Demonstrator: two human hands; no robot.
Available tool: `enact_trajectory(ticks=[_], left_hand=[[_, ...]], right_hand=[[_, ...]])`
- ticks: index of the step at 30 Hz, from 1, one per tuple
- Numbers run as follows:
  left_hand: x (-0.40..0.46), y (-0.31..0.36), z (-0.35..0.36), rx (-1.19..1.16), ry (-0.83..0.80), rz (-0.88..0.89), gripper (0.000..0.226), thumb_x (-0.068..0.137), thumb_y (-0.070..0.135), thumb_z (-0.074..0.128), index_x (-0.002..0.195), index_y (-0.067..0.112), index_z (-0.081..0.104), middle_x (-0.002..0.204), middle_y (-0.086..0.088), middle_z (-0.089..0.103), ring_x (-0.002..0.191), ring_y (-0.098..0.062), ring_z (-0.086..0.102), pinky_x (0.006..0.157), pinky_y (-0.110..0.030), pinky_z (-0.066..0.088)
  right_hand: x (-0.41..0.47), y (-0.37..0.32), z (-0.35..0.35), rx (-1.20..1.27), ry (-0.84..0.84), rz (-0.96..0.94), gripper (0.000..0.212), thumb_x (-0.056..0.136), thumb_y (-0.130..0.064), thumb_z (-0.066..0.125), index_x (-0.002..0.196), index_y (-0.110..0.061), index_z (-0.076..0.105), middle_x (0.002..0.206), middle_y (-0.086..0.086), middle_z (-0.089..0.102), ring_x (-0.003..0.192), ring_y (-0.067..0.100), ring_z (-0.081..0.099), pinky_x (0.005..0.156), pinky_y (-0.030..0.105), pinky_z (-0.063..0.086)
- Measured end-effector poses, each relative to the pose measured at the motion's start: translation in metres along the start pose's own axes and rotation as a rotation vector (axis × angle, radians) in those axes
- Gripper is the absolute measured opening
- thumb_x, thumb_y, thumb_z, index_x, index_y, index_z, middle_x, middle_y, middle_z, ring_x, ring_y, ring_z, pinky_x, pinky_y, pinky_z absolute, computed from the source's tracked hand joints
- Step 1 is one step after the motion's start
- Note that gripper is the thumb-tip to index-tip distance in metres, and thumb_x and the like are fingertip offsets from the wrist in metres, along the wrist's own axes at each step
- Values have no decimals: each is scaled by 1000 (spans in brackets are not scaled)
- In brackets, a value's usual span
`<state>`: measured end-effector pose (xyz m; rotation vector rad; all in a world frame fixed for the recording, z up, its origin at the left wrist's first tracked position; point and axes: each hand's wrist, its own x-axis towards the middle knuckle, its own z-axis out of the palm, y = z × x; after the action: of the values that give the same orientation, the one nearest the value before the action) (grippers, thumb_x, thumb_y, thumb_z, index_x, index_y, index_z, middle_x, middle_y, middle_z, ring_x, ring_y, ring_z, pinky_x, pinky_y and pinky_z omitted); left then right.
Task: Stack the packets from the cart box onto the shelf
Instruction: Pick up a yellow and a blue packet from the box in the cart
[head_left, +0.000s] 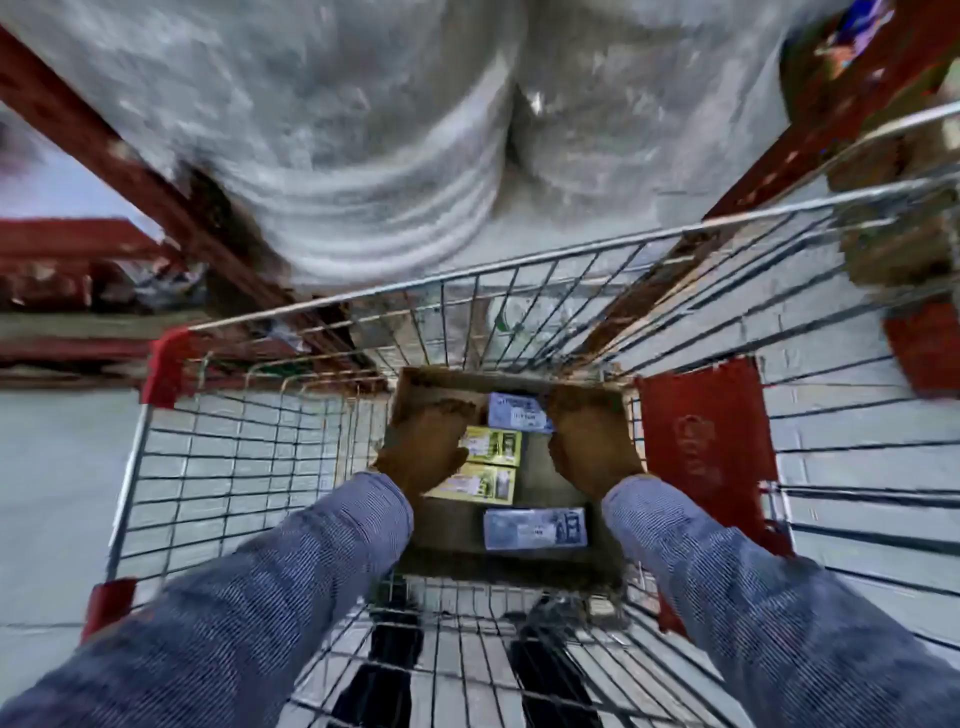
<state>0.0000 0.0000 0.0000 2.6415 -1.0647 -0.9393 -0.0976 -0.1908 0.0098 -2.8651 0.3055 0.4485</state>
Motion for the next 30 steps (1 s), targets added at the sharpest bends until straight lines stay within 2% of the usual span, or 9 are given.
enact_trajectory(ticks=[4, 7, 10, 13, 17, 19, 22, 26, 30], left_hand=[[24, -11, 7, -1, -129, 62, 63, 90, 8, 64, 145, 7, 33, 148, -22, 41, 133, -36, 41, 109, -42, 34], [33, -24, 13, -23, -186, 117, 68, 80, 3, 75, 140, 11, 43, 137, -20, 53, 126, -36, 50, 102, -46, 43], [41, -33, 14, -31, -257, 163, 61, 74, -1, 77, 129, 13, 54, 125, -16, 62, 115, -35, 59, 93, -46, 52], [46, -37, 10, -21, -310, 193, 56, 78, 4, 74, 130, 7, 53, 128, -19, 59, 118, -35, 55, 98, -45, 47], [48, -35, 7, 26, -326, 217, 58, 80, 10, 75, 132, 7, 49, 129, -18, 55, 117, -34, 54, 97, -44, 47], [42, -29, 4, 65, -312, 223, 58, 81, 10, 74, 132, 8, 48, 128, -15, 56, 112, -32, 57, 90, -38, 50], [30, -25, -7, 148, -259, 246, 57, 77, 18, 78, 126, 11, 51, 126, -12, 59, 110, -30, 59, 84, -39, 52], [-6, -19, -53, 171, -179, 264, 62, 71, 27, 82, 125, 14, 54, 124, -10, 62, 109, -31, 60, 85, -39, 52], [-73, -6, -130, 149, 8, 330, 54, 67, 44, 78, 114, 28, 58, 109, -2, 70, 96, -24, 66, 73, -31, 52]], right_hand=[[13, -1, 26, -10, 9, -3, 60, 73, -3, 67, 130, -8, 53, 126, 22, 61, 106, 44, 60, 87, 51, 50], [15, 2, 51, -75, -89, -51, 69, 78, 2, 60, 143, -2, 35, 149, 19, 41, 136, 36, 38, 105, 52, 38], [18, 2, 57, -102, -115, -40, 68, 85, 5, 48, 147, -2, 23, 157, 16, 27, 144, 31, 23, 112, 52, 29], [21, 0, 56, -146, -82, -26, 73, 80, 9, 52, 147, -1, 24, 153, 19, 32, 139, 35, 31, 110, 51, 33], [32, 2, 65, -162, -20, -11, 66, 68, 10, 66, 130, 1, 48, 126, 23, 57, 114, 41, 55, 89, 51, 51], [35, 1, 66, -138, -25, 6, 58, 68, 7, 67, 124, 1, 52, 119, 22, 58, 108, 40, 57, 83, 50, 54], [30, -1, 56, -49, -55, 42, 62, 69, 5, 66, 128, 0, 47, 126, 21, 52, 116, 39, 50, 89, 50, 51], [12, -9, 3, 92, -50, 47, 58, 73, -10, 72, 126, -3, 48, 127, 17, 48, 117, 35, 47, 93, 47, 49], [-14, -26, -87, 202, -8, -6, 56, 64, -31, 79, 111, -9, 57, 113, 13, 56, 102, 33, 55, 80, 37, 51]])
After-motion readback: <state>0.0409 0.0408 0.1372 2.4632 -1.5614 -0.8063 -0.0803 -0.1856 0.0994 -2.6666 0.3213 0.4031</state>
